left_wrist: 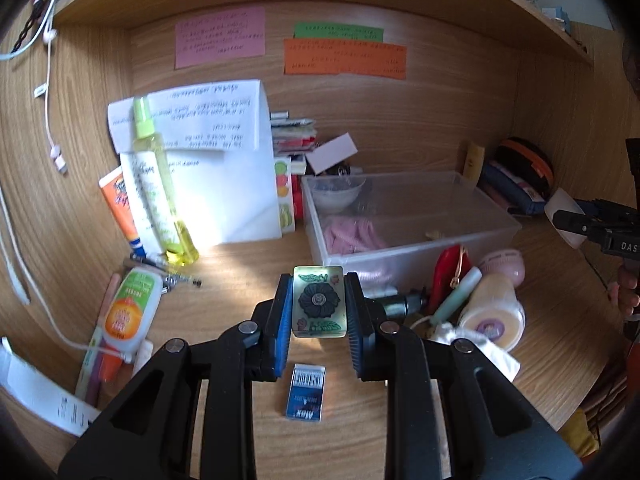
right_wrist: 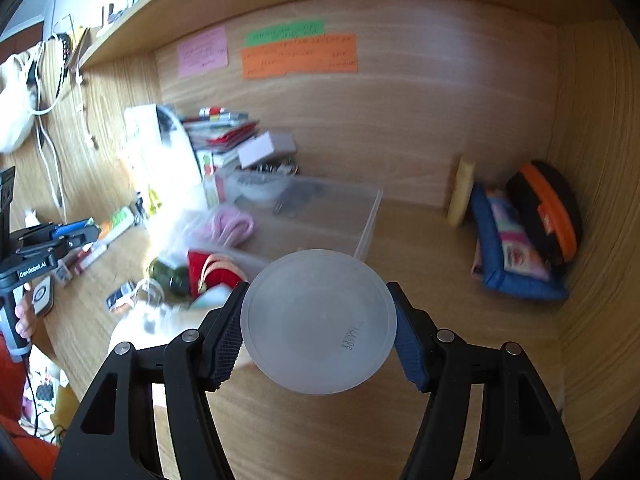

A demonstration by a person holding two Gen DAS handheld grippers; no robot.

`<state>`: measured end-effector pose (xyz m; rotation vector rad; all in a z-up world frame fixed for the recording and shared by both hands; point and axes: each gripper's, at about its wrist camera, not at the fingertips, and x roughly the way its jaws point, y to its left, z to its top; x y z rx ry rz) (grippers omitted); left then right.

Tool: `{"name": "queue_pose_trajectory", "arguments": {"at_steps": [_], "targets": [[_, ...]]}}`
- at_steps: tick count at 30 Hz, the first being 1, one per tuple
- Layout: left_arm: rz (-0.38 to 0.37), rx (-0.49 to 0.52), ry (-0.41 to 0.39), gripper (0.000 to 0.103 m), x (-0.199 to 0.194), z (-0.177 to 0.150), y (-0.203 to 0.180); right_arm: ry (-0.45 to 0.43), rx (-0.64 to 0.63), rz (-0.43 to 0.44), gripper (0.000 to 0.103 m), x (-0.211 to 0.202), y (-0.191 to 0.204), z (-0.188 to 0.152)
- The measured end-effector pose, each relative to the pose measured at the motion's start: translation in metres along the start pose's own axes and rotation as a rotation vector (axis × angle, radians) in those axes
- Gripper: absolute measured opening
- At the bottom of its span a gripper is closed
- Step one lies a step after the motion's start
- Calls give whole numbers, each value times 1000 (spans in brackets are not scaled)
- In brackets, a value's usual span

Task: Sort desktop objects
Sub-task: 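Carry the green card and white container into the clear box and release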

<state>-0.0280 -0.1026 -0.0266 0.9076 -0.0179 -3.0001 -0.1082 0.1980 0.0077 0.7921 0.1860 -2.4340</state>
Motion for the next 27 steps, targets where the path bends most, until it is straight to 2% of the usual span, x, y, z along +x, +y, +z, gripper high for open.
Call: {"name": "queue_pose_trajectory", "arguments": {"at_steps": [10, 22, 27], "targets": [[-101, -19, -2, 24, 30, 33, -11, -25, -12, -4, 62, 23, -8, 42], [-181, -13, 26, 24, 67, 75, -25, 17, -44, 55, 62, 74, 4, 70], [-206, 2, 71, 24, 88, 87, -30, 45, -69, 55, 62, 96, 9, 76]]}}
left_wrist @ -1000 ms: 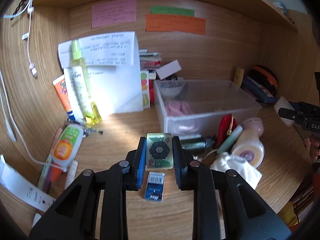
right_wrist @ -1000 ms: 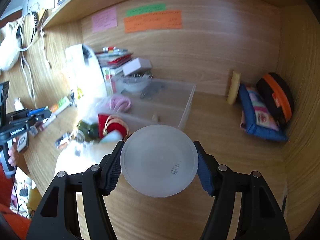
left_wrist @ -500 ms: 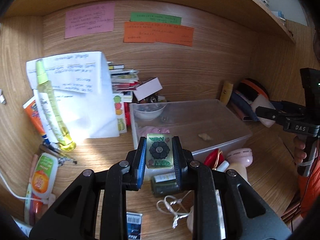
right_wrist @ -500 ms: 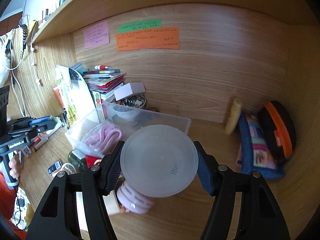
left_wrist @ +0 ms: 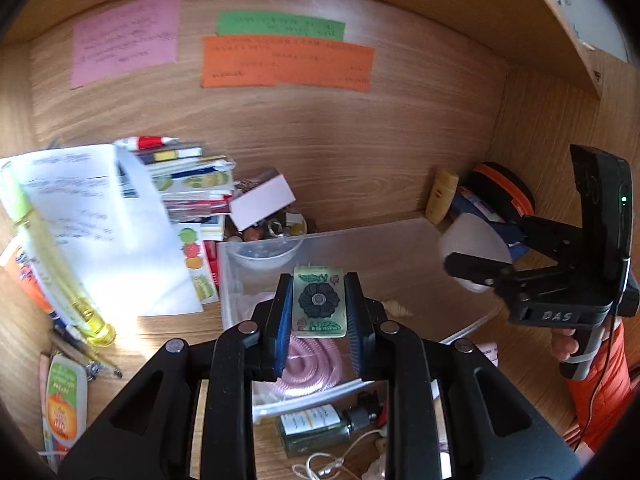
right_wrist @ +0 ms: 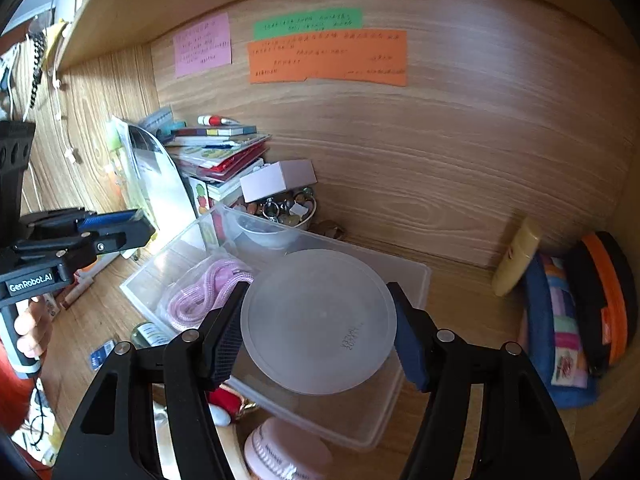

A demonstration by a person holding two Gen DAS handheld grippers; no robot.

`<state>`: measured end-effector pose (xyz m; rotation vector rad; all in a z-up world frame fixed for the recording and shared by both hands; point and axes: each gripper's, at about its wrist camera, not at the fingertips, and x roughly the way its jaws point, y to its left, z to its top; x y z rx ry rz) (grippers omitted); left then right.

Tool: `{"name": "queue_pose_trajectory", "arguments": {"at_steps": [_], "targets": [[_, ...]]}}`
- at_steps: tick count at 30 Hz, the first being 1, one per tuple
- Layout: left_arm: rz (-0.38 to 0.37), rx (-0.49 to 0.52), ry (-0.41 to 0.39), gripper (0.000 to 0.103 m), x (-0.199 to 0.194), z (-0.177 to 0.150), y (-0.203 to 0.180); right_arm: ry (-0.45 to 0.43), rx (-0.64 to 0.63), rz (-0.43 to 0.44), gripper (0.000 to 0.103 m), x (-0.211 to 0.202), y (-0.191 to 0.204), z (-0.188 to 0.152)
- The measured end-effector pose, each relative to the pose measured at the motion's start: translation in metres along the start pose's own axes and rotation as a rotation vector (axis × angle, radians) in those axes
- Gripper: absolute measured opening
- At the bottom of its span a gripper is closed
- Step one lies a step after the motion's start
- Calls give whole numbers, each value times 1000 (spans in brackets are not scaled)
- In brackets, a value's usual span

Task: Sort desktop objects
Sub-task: 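Carry the green card and white container into the clear box and release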

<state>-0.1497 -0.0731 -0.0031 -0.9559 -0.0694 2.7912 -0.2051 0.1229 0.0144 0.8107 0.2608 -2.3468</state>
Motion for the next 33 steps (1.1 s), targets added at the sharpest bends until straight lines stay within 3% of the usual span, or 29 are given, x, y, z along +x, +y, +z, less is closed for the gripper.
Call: {"name": "queue_pose_trajectory", "arguments": {"at_steps": [17, 33], "targets": [[-28, 0, 186, 24, 83, 20, 0, 153, -72, -16, 62, 76, -5, 5], [-59, 62, 356, 24, 141, 17, -9, 232, -52, -16, 62, 94, -15, -1]]}}
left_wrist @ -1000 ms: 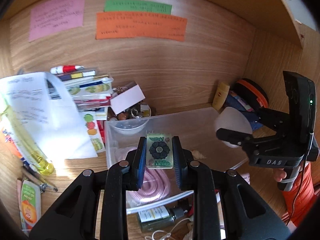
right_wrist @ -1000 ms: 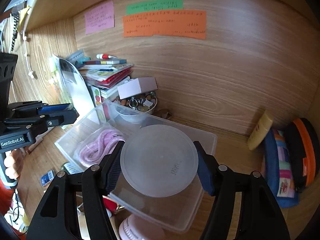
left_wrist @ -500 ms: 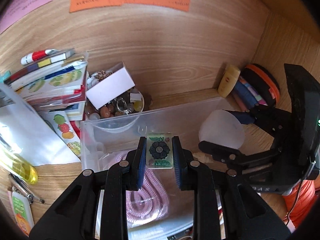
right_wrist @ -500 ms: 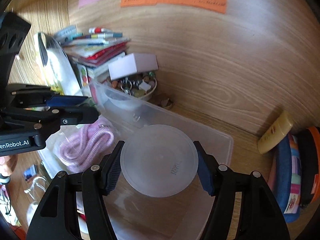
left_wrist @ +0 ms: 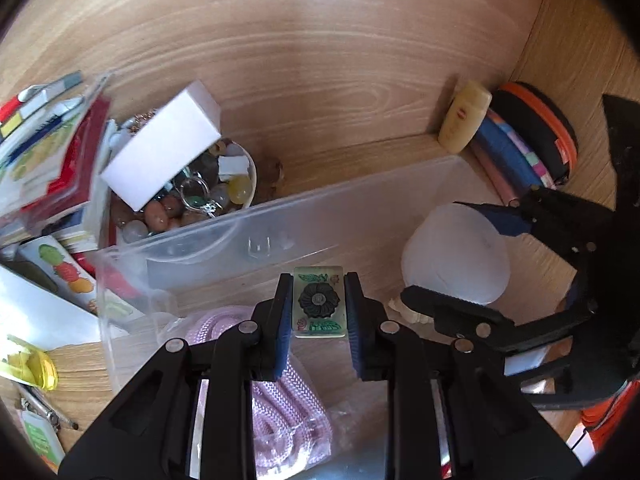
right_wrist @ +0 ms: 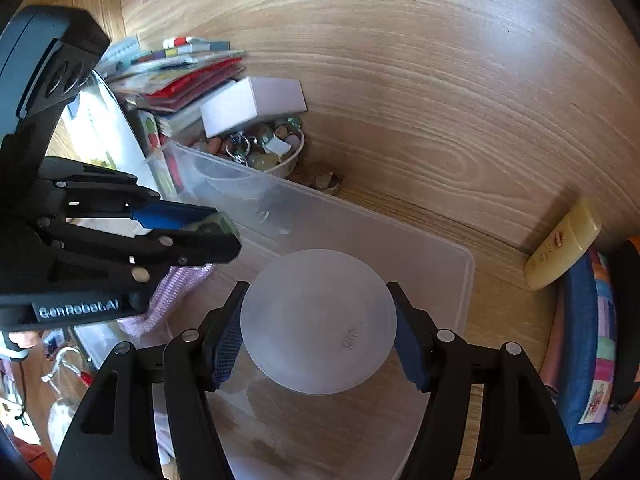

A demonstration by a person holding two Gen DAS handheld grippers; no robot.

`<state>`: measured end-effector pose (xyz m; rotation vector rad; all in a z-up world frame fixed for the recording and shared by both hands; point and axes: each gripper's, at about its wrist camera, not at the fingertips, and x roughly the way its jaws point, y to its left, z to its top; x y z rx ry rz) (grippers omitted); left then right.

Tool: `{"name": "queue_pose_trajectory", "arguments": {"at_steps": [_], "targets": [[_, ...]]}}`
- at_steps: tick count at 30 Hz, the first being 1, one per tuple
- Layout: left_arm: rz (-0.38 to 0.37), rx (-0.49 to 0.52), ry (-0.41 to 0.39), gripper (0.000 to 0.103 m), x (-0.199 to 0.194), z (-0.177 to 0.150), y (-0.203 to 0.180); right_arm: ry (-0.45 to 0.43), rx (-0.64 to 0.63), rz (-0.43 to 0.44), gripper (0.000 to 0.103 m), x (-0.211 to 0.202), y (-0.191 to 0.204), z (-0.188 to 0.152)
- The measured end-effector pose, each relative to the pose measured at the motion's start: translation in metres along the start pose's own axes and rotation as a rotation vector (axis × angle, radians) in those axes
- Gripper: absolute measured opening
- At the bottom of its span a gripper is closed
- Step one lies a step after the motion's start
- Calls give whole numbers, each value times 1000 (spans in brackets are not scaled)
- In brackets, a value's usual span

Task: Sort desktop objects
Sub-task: 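Carry the green card and white container into the clear box and release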

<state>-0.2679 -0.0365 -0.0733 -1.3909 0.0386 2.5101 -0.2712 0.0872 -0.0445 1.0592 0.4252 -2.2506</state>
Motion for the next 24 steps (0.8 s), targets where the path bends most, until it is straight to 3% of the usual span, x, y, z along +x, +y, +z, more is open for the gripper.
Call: {"name": "queue_pose_trajectory", "arguments": {"at_steps": [14, 24], "targets": [[31, -1, 70, 24, 18, 0, -4, 63, -126, -148, 62, 8, 24, -4], [35, -8, 66, 24, 15, -1, -3, 46, -140, -162, 62, 3, 26, -3]]}}
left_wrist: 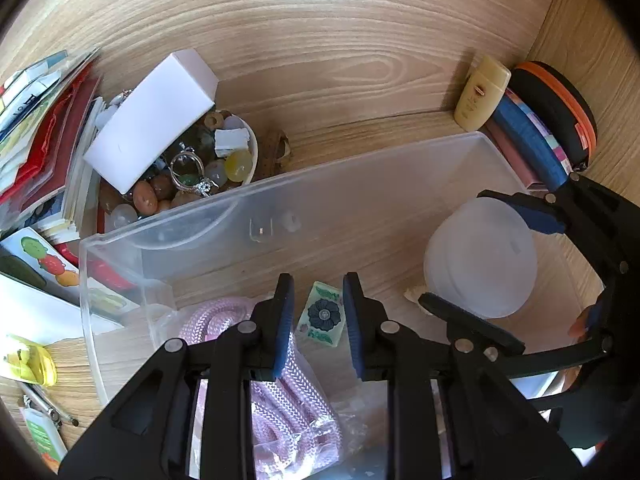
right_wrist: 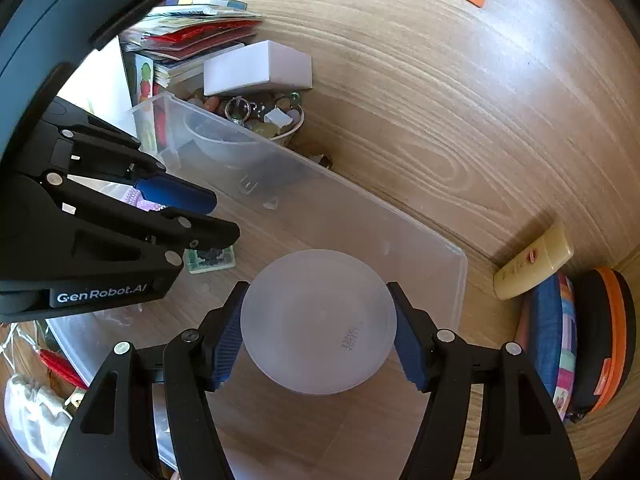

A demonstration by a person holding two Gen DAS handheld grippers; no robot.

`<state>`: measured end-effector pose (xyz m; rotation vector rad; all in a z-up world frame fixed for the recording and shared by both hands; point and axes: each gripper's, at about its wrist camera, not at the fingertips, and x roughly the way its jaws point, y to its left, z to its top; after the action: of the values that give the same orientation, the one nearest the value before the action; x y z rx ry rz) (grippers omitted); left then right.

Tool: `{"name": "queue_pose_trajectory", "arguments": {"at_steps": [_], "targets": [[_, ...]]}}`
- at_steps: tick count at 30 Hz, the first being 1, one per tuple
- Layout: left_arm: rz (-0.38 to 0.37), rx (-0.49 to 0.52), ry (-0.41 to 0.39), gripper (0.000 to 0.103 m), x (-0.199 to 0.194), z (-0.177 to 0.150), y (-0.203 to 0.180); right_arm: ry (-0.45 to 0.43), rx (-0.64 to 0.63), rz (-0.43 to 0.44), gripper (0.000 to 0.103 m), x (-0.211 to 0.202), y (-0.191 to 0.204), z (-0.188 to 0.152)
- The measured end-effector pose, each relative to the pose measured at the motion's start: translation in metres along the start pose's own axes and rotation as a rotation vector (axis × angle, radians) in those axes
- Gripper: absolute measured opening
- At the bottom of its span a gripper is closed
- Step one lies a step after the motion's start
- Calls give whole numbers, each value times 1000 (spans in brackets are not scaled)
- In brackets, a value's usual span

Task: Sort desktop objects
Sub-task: 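Carry the green card and white container into the clear box and release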

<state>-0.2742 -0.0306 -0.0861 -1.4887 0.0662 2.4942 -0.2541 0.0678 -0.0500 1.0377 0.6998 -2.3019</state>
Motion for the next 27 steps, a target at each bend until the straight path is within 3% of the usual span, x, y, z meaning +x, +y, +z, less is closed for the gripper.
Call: {"name": "queue_pose_trajectory", "arguments": {"at_steps": [2, 5, 12, 18, 21, 27], "targets": [[-7, -7, 1, 26, 1, 0, 2, -12, -2, -1, 63, 1, 1, 2], [-11, -20, -14, 38, -2, 0, 3, -24, -7, -12, 64, -2, 2, 2], [36, 8, -52, 51, -11, -3, -2, -47, 2, -5, 72, -7, -1, 1], [87, 37, -108, 64, -28, -10, -8, -57, 40, 3, 73, -10, -10, 2], [104, 35, -140, 75, -41, -13, -10, -69, 49, 17, 75, -16, -14, 2], [133, 28, -223, 88, -73, -24, -9, -108, 49, -18, 79, -37, -10, -1]]}}
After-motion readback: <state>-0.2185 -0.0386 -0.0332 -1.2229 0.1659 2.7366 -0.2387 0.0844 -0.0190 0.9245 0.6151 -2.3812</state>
